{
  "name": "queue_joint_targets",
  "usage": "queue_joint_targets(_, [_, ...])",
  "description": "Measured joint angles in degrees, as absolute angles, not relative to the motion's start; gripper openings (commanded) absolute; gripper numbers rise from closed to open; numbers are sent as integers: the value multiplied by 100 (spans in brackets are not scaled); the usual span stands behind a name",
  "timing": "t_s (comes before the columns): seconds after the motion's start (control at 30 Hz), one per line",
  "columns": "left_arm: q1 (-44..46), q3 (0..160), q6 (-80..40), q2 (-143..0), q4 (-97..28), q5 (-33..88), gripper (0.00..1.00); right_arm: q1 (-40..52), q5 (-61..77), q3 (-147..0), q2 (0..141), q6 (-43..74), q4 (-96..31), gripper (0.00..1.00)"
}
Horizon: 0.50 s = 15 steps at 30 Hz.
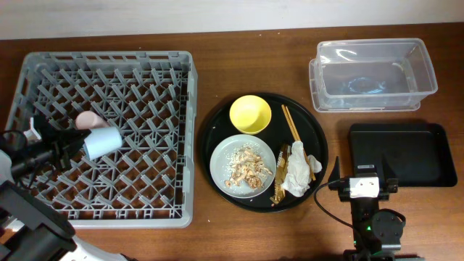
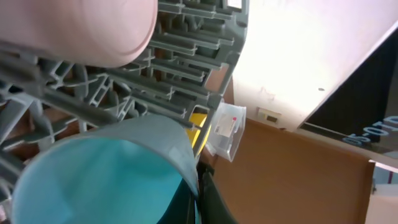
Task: Sort waste into correct bins and load items into the dishwasher rack
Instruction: 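Carry the light-blue cup to the rack and set it down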
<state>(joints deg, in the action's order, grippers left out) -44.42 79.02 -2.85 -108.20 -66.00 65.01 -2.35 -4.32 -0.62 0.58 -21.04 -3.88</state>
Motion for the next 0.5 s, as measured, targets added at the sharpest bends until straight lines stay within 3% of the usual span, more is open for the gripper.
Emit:
queue_joint_targets(0.13, [-4442,7856,-346,-10820,-6460,6484,0,-235,-432,-62,58,-2104,-388,99])
queue_joint_targets(0.23, [-4427,7859,-502,-10807,-6427,6110,10,-235,-429,-62,58,-2104,-388,99])
queue_joint_targets(0.3, [-4423,7887,-558,-10761,-6296,5798,11,-235,-429,-62,58,-2106,-388,99])
queue_joint_targets(0.33, [-4423,7915,-567,-10761,-6254,5651,15,-235,-429,-62,58,-2104,-388,99])
queue_joint_targets(0.4, [-4434,7988,-633,-10735,-6204,5336,42,-235,-429,-62,58,-2102,-388,98])
queue_joint_targets(0.5, [-4447,8044,-860,-10735,-6250,4541,44,-235,-432,-62,58,-2110,-388,99])
